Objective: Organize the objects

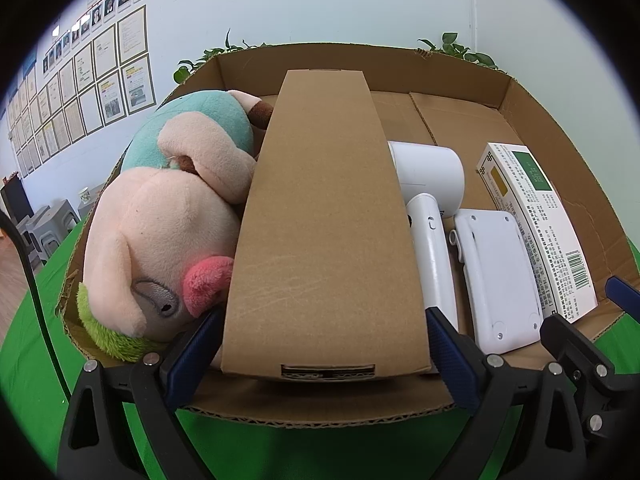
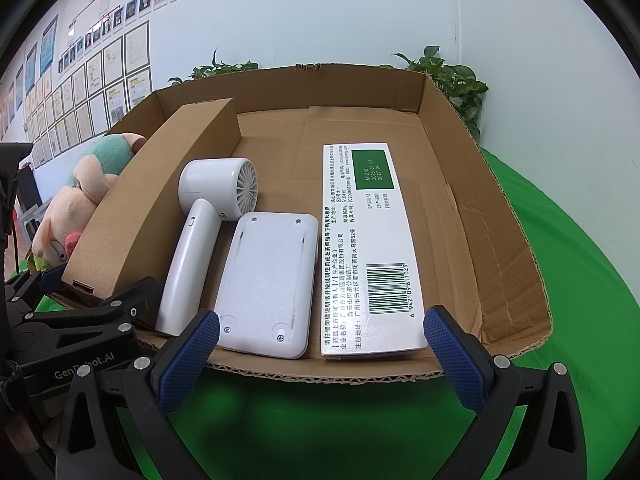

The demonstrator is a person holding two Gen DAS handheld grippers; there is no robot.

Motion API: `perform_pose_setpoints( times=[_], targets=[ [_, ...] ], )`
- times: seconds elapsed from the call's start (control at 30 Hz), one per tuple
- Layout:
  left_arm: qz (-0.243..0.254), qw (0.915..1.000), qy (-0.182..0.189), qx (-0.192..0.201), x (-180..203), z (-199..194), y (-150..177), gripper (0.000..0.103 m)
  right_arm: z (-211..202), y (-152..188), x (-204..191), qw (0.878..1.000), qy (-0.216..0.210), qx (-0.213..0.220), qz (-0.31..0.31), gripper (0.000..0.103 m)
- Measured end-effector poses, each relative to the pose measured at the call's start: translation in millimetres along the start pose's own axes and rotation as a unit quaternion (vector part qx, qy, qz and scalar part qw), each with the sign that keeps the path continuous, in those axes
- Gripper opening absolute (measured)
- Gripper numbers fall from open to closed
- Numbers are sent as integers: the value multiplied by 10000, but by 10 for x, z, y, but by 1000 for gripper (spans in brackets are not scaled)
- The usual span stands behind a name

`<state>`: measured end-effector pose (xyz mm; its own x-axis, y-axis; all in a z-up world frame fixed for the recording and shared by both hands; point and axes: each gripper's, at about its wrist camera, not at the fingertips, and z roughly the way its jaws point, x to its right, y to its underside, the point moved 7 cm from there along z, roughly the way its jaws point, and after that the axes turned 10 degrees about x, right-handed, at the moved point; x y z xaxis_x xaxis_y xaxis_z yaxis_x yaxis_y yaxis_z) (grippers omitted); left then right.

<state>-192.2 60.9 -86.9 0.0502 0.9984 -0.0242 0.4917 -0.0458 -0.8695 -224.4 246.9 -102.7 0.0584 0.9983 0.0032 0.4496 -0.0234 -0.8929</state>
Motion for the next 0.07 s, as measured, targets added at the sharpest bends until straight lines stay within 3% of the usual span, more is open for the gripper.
perform_pose_setpoints(
  times=[0.07],
  targets=[
    [0, 10000, 1, -2, -1, 2, 0, 98, -2, 1, -1, 10000, 3, -1, 0, 103]
  ],
)
